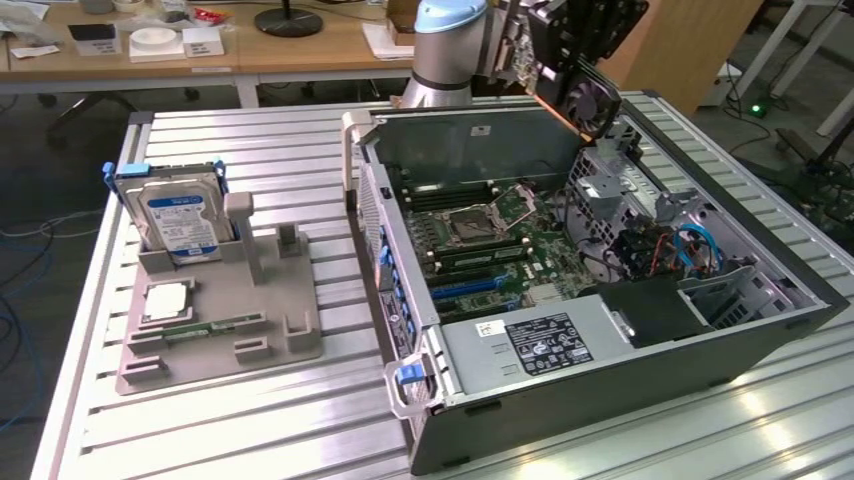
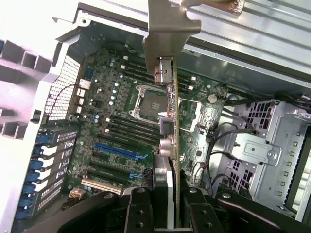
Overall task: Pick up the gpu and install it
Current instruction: 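Insert the gpu into the slot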
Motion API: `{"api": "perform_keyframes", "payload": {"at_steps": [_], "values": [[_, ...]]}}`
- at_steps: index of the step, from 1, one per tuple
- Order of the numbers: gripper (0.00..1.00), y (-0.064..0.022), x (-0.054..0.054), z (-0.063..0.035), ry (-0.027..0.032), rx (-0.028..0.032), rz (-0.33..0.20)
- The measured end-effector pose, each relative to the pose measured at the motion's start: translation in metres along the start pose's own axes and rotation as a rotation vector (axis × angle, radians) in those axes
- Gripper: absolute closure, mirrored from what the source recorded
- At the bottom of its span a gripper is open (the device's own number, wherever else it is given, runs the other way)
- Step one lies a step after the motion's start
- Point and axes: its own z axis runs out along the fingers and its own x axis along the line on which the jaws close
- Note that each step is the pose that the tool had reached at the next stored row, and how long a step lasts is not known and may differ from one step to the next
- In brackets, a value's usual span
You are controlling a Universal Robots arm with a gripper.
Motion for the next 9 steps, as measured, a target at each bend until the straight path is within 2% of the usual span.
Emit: {"api": "perform_keyframes", "payload": {"at_steps": [9], "values": [[0.72,0.0001,0.0008,0.0,0.0058,-0.0017,-0.105]]}}
